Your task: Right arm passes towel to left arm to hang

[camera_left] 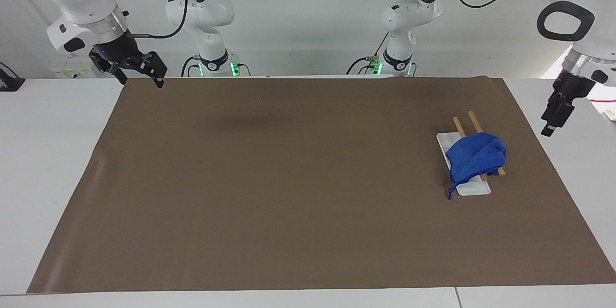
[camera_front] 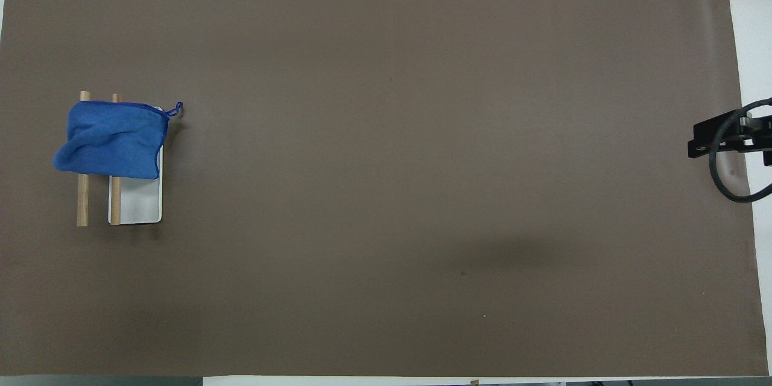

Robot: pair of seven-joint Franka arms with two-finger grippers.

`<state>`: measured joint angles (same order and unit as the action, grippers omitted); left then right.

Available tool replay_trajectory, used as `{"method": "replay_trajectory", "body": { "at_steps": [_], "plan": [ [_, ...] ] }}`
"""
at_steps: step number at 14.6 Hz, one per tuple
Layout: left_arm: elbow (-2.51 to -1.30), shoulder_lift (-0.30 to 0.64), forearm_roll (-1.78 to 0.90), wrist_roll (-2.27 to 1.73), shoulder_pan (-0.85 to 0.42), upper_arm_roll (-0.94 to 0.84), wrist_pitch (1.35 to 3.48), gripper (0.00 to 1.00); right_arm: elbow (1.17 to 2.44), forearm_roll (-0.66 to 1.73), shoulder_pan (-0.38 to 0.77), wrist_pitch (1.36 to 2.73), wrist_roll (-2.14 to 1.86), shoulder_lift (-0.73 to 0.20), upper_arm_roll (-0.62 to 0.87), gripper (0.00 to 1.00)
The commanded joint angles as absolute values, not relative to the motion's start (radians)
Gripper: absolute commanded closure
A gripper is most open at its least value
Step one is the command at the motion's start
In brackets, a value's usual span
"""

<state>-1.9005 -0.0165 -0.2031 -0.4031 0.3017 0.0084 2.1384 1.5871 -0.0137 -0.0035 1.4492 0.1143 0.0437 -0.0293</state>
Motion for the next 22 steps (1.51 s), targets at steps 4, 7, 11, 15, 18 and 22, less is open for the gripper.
{"method": "replay_trajectory", "body": {
  "at_steps": [4, 7, 11, 15, 18, 22],
  "plan": [
    [-1.842, -0.025, -0.123, -0.33, 0.095, 0.009, 2.047, 0.0, 1.586, -0.015, -0.009, 1.44, 0.084, 0.049, -0.031, 0.0],
    [-1.821, -0.029, -0.057, -0.299, -0.02, 0.009, 1.961, 0.0, 1.574, -0.047, -0.009, 1.44, 0.037, 0.043, -0.031, 0.0],
    [-1.732, -0.043, -0.04, -0.161, -0.067, 0.002, 1.786, 0.0, 1.574, -0.04, -0.009, 1.442, 0.038, 0.043, -0.031, 0.0],
    [-1.6, -0.015, -0.037, -0.144, -0.083, -0.002, 1.628, 0.0, 1.574, -0.037, -0.008, 1.44, 0.041, 0.043, -0.031, 0.0],
    [-1.652, -0.037, -0.04, -0.109, -0.083, 0.002, 1.621, 0.0, 1.575, -0.034, -0.008, 1.442, 0.046, 0.043, -0.031, 0.0],
    [-1.735, -0.081, -0.04, -0.068, -0.078, 0.002, 1.649, 0.0, 1.585, -0.023, -0.009, 1.44, 0.066, 0.048, -0.031, 0.0]
  ]
}}
